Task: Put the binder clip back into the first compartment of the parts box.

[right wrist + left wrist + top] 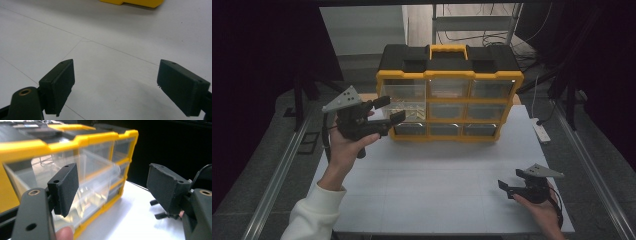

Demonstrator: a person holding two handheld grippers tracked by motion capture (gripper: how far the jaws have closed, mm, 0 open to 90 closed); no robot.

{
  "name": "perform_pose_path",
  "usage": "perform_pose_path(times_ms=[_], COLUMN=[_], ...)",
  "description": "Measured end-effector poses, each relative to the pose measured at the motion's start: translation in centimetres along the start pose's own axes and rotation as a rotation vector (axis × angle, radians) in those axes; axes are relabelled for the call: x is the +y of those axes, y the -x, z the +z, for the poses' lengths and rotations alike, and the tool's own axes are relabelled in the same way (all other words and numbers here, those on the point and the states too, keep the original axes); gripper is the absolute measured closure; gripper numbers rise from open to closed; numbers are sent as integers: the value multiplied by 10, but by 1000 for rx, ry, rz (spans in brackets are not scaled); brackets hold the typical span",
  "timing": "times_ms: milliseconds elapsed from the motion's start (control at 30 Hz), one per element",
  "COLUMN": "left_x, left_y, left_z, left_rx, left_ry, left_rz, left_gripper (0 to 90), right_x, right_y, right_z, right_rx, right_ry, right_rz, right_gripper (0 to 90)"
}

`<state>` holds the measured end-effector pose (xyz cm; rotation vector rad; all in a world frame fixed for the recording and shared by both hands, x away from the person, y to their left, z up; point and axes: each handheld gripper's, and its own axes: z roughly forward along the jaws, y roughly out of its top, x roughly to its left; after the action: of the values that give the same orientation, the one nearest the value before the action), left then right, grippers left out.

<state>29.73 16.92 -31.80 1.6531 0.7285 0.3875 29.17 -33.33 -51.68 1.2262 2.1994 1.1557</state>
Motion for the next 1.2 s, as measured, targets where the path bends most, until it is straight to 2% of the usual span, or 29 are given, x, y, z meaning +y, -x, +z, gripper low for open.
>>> perform_pose_path(times_ms=[133,233,300,367,400,433,567,733,900,1067,1200], left_x=[-22,-38,-51,-69,-69,-76,-106,-134,-160,-178,-189], left_y=[2,2,1,1,1,1,-2,-8,-15,-23,-28], left_z=[-7,-9,-10,-11,-11,-11,-13,-13,-11,-14,-17], left_rx=[9,39,41,48,48,48,51,56,68,100,119], left_ry=[-18,-32,-40,-66,-66,-84,-125,-178,-225,-256,-279], left_rz=[-7,-2,-5,-6,-6,-5,-32,-55,-105,-146,-167], left_gripper=[271,275,283,281,281,281,274,262,257,256,253], right_x=[1,1,1,1,1,1,0,0,2,4,2], right_y=[0,0,-1,-2,-3,-3,-4,-6,-5,-4,-5], right_z=[2,2,2,1,1,1,-2,-3,0,5,2], right_rx=[3,1,-1,-1,-1,-1,-7,-12,0,13,17], right_ry=[-7,-6,-6,-8,-5,-5,2,12,12,11,12], right_rz=[-7,-6,-9,-14,-14,-14,-17,-25,-28,-39,-43], right_gripper=[145,145,145,144,145,145,144,143,142,143,143])
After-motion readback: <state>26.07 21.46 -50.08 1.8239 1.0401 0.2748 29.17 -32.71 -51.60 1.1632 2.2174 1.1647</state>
